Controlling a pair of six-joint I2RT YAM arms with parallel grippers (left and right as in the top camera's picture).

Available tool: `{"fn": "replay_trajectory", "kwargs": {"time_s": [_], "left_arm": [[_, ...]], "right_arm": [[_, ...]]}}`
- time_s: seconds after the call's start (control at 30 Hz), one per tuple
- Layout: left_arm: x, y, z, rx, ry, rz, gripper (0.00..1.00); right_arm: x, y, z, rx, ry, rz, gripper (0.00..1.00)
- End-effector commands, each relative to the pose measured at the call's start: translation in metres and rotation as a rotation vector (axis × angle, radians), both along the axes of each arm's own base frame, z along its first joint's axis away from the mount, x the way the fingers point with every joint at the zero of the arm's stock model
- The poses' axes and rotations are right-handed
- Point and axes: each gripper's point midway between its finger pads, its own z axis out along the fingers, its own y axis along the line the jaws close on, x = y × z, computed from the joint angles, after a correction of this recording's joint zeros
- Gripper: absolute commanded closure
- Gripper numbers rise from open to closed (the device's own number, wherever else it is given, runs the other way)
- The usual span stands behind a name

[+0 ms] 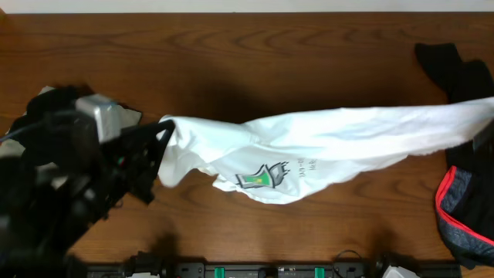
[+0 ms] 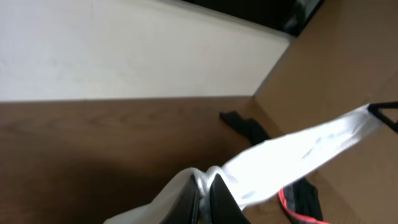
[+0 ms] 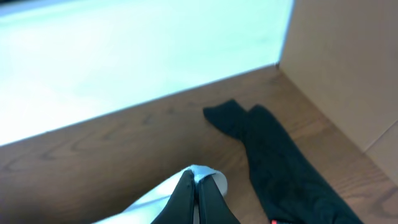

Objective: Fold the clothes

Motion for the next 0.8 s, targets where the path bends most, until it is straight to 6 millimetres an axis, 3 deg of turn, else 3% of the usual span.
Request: {"fn": "replay_trajectory", "kwargs": {"time_s": [0.0, 0.23, 0.4, 0.6, 0.77], "left_arm": [[-0.009, 0.006, 0.023, -0.003, -0.048, 0.041, 0.94], [-0.025, 0.016, 0.052, 0.017, -0.113, 0.122, 0.94], [-0.023, 0.017, 0.061, 0.022, -0.106, 0.127, 0.94], [0.0, 0.02, 0.062, 0.073, -0.042, 0.12, 0.94], [0.033, 0.043, 0.059, 0.166, 0.025, 0.236, 0.94]], "right_arm": [[-0.017, 0.005, 0.023, -0.022, -0.072, -0.009, 0.99], [-0.037, 0.013, 0.048, -0.032, -0.134, -0.013, 0.99], [-0.042, 0.013, 0.058, -0.026, -0.166, -0.031, 0.99], [-0.042, 0.0, 0.051, -0.032, -0.132, -0.102, 0.99], [-0.032, -0.011, 0.043, -0.028, -0.091, -0.137, 0.99]]}}
